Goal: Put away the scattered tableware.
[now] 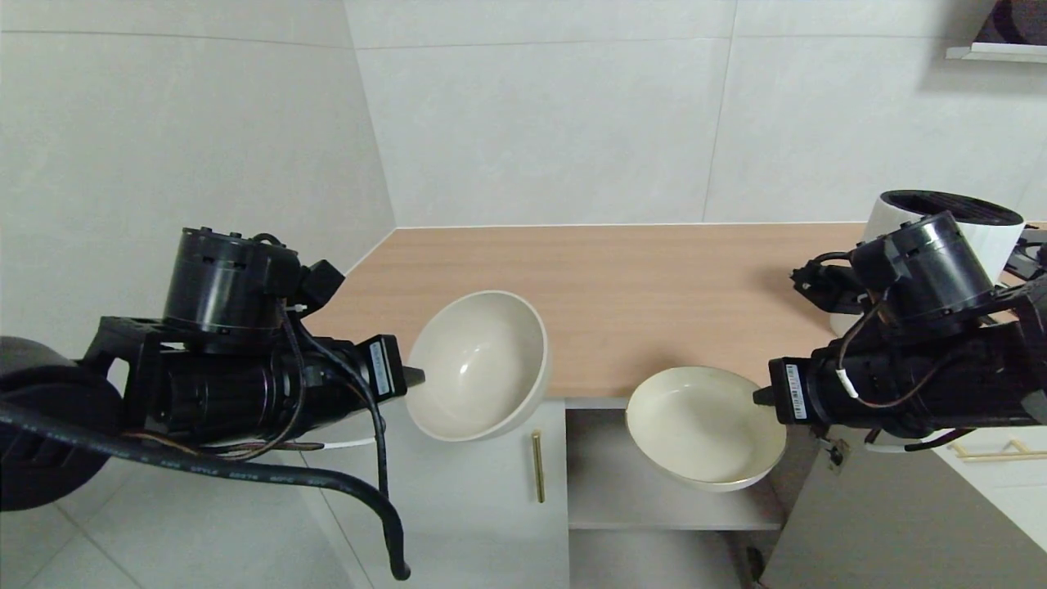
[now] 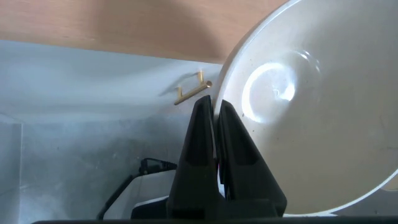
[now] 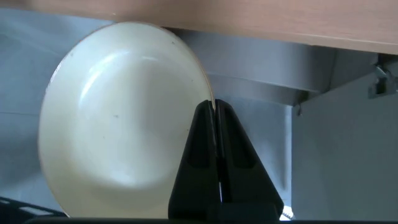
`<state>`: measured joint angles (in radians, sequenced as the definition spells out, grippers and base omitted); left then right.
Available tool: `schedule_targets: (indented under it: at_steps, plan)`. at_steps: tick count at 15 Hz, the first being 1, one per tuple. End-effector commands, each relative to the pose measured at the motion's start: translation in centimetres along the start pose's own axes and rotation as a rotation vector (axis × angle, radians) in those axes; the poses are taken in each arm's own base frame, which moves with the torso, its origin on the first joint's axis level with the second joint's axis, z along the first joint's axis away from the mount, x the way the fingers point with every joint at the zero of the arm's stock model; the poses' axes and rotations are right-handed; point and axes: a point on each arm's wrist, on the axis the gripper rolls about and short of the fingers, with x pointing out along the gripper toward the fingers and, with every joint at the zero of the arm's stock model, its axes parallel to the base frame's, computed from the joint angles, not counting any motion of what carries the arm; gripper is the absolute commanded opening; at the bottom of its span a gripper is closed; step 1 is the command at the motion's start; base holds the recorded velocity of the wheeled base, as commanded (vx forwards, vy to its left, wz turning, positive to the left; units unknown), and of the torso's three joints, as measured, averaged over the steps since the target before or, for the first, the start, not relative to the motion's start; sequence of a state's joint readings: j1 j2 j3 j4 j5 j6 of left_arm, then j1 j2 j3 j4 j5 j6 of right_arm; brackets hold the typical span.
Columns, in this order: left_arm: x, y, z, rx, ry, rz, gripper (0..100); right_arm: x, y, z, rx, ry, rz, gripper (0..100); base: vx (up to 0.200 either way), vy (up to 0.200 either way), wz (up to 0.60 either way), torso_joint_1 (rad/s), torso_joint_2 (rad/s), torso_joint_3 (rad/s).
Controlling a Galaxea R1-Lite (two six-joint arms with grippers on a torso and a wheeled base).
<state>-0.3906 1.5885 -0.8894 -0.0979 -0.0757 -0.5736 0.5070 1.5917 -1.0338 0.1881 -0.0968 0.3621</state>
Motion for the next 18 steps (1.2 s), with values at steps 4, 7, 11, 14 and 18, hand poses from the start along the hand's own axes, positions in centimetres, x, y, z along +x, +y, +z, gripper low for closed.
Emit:
schedule_targets:
  at_steps: [4, 7, 11, 14, 18]
  plan:
    - [0.5, -0.2, -0.6, 0.012, 0.028, -0.003, 0, 0.9, 0.0, -0.3, -0.003, 0.026, -0.011, 0, 0.0, 0.0, 0.0, 0.0, 0.0, 0.0]
    - [0.4, -0.2, -0.7, 0.014, 0.035, -0.009, 0, 1.2, 0.0, -0.4, -0.004, 0.035, -0.014, 0, 0.0, 0.0, 0.0, 0.0, 0.0, 0.0]
    - [0.4, -0.2, -0.9, 0.015, 0.044, -0.018, 0, 1.4, 0.0, -0.4, -0.005, 0.042, -0.017, 0, 0.0, 0.0, 0.0, -0.122, 0.3, 0.171]
    - [0.4, 0.0, -1.1, 0.042, 0.05, -0.015, 0, 1.6, 0.0, -0.6, -0.007, 0.05, -0.018, 0, 0.0, 0.0, 0.0, -0.185, 0.47, 0.272]
    - [0.5, 0.0, -1.1, 0.042, 0.053, -0.014, 0, 2.0, 0.1, -0.7, -0.01, 0.063, -0.021, 0, 0.0, 0.0, 0.0, -0.184, 0.47, 0.288]
